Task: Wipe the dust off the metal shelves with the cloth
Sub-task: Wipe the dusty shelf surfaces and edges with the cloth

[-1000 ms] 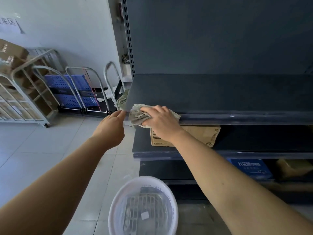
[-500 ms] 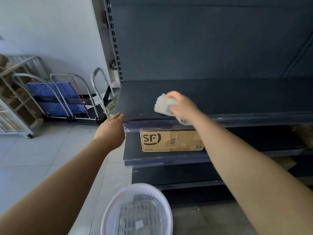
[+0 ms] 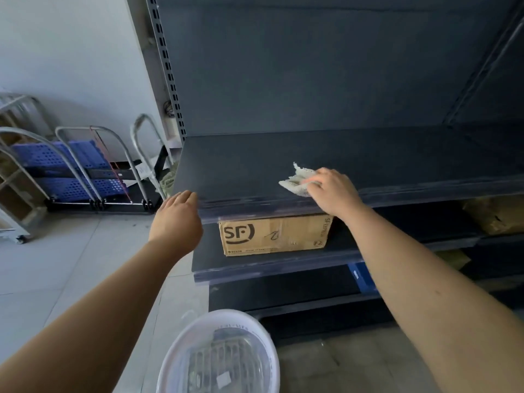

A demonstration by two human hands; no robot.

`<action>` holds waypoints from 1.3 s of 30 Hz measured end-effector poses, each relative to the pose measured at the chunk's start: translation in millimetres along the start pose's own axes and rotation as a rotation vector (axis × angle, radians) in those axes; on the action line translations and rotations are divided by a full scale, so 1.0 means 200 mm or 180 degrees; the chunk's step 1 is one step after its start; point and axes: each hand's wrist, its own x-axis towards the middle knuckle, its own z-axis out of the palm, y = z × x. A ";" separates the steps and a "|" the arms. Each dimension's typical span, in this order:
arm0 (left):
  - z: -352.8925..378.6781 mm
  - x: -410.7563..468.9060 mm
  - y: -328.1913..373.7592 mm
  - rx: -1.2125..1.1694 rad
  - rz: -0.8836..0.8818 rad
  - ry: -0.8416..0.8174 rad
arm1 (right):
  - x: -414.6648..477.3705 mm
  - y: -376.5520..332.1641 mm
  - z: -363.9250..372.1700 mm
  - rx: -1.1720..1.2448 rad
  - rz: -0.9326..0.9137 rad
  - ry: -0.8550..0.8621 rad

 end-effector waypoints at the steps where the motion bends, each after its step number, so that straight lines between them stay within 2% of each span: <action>1: 0.01 0.01 0.03 -0.0022 0.0045 0.0013 | -0.01 0.07 -0.04 -0.0191 0.0186 0.0029; 4: 0.03 0.03 0.15 -0.0087 0.0211 -0.0020 | -0.01 0.04 -0.07 -0.0438 0.0393 -0.0051; 8: 0.06 0.07 0.36 -0.0069 0.0471 -0.0083 | -0.07 -0.19 0.07 -0.0350 -0.0360 -0.0017; 14: 0.12 0.13 0.57 -0.0055 0.0378 -0.0174 | -0.13 0.17 0.04 -0.0245 -0.0496 0.0379; 22: 0.16 0.12 0.66 0.0223 0.0001 -0.0178 | -0.23 0.97 -0.13 -0.0391 0.0072 0.0994; 25: 0.14 0.10 0.67 0.0253 -0.0158 -0.0153 | -0.26 1.20 -0.22 -0.0396 0.0547 0.1134; 27: 0.13 0.07 0.69 0.0274 -0.0201 -0.0075 | -0.26 1.30 -0.29 -0.0029 0.0991 0.1369; 29: 0.13 0.05 0.70 0.0303 -0.0226 -0.0035 | -0.24 1.28 -0.32 0.0438 0.1107 0.1639; 33: 0.11 0.03 0.73 0.0296 -0.0280 0.0053 | -0.26 1.03 -0.25 0.0665 0.0361 0.1772; 39: 0.09 -0.01 0.67 0.0250 -0.0372 0.0064 | -0.30 0.72 0.02 0.0034 -0.0393 0.1678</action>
